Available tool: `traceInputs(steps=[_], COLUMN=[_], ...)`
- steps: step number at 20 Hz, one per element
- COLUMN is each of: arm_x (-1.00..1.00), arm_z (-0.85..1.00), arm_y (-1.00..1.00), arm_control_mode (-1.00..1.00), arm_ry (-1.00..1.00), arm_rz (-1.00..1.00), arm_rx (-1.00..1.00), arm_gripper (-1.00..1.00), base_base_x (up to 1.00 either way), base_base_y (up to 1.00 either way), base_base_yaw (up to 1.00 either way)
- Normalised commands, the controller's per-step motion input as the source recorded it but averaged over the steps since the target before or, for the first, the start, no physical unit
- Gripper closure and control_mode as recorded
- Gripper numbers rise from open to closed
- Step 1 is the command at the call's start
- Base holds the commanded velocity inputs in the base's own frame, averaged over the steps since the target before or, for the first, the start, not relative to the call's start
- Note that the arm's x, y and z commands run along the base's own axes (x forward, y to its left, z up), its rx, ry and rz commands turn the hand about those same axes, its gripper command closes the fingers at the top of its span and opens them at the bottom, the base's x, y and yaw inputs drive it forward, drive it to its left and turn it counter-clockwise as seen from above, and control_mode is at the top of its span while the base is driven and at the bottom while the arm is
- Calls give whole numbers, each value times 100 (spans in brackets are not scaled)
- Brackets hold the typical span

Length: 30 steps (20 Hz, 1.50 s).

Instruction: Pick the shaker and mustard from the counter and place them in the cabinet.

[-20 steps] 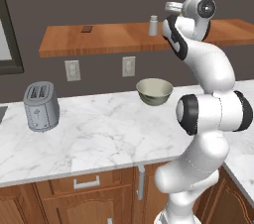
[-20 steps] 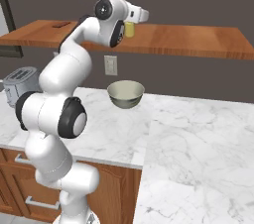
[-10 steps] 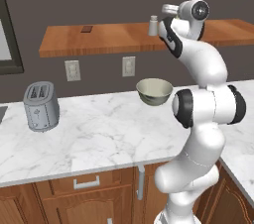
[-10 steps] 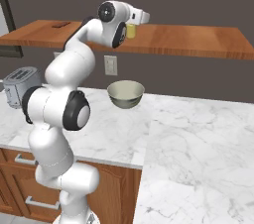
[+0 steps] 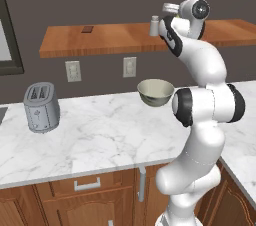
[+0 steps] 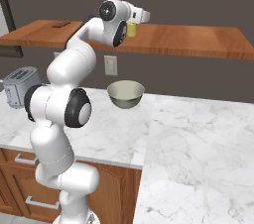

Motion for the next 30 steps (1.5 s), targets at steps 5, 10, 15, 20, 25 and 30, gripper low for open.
traceInputs(steps=[5,10,15,20,25,30], arm_x=[0,-4,-52,-100,-100,-100], arm_z=[0,7,3,-11,-34,-63], arm_y=[0,0,-9,-22,-25,-21], arm_control_mode=[-100,-100,-100,-100,-100,-100], arm_ry=[0,0,-2,-9,-12,-10], arm_rz=[0,0,0,0,2,3], arm_rx=[0,0,0,0,0,-4], arm_gripper=[-100,-100,-100,-100,-100,-100], base_base_x=[0,0,0,0,0,0], base_base_y=[0,0,0,0,0,0], base_base_yaw=[0,0,0,0,0,0])
